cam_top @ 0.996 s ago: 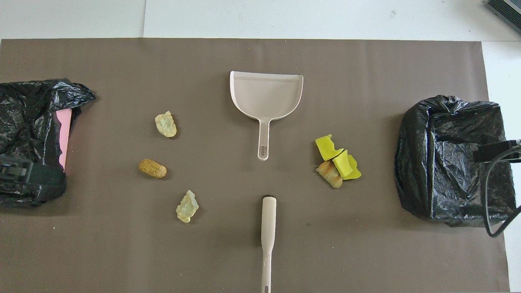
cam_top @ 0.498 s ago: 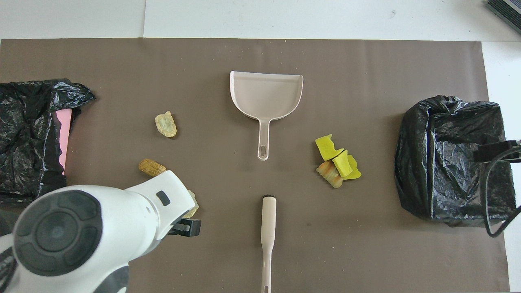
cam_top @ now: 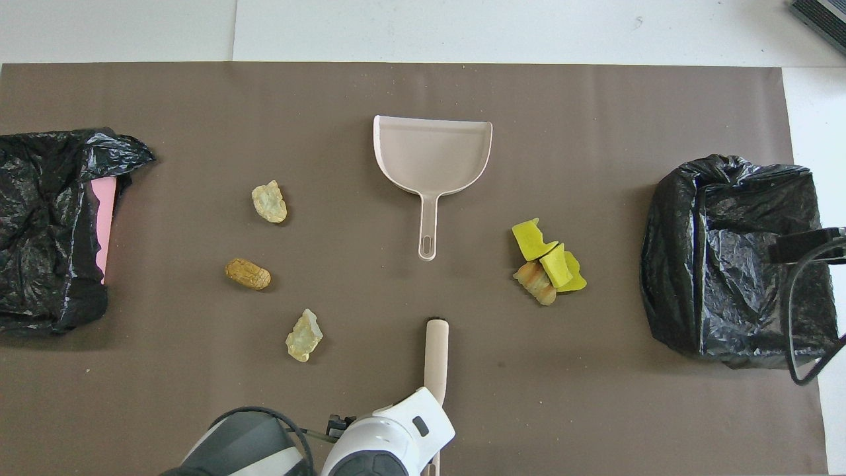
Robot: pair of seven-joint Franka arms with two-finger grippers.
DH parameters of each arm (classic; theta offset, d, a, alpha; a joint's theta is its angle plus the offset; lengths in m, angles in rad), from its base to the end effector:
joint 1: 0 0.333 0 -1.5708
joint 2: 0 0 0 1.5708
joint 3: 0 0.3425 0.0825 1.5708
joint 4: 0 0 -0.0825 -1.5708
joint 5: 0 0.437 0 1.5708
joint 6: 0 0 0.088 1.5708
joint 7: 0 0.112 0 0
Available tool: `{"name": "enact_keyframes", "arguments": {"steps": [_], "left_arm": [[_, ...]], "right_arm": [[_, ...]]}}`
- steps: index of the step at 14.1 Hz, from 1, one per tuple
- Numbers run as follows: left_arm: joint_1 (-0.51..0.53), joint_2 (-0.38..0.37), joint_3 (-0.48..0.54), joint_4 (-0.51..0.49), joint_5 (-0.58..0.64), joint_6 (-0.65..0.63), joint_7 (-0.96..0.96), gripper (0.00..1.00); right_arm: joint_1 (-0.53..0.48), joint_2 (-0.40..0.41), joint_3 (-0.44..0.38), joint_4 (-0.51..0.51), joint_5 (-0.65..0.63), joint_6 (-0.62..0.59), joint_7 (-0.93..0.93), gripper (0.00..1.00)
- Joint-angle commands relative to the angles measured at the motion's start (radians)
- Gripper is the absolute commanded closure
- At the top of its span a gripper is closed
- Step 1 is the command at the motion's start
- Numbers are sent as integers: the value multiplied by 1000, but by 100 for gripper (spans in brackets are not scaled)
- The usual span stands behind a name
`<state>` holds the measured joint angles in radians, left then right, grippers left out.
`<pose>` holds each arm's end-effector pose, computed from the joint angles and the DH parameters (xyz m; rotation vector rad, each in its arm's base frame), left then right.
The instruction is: Sweep and dump trash in bin
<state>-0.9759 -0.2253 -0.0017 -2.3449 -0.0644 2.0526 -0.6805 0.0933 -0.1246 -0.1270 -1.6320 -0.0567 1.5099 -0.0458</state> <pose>0.2765 -0.4168 0.4102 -3.0994 0.4135 0.1350 0.5581 -0.0304 0.6808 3.1007 0.0148 -0.0002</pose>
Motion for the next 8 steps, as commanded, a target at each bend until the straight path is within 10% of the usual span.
{"name": "enact_keyframes", "arguments": {"steps": [1,8], "left_arm": [[-67,62,20,-13,-5,111,-79,0],[-121,135,19,-16,-139,199,-68,0]], "right_arm": [[-12,-27,4,-35,17,26,18,0],[-12,-27,4,-35,17,26,18,0]]}}
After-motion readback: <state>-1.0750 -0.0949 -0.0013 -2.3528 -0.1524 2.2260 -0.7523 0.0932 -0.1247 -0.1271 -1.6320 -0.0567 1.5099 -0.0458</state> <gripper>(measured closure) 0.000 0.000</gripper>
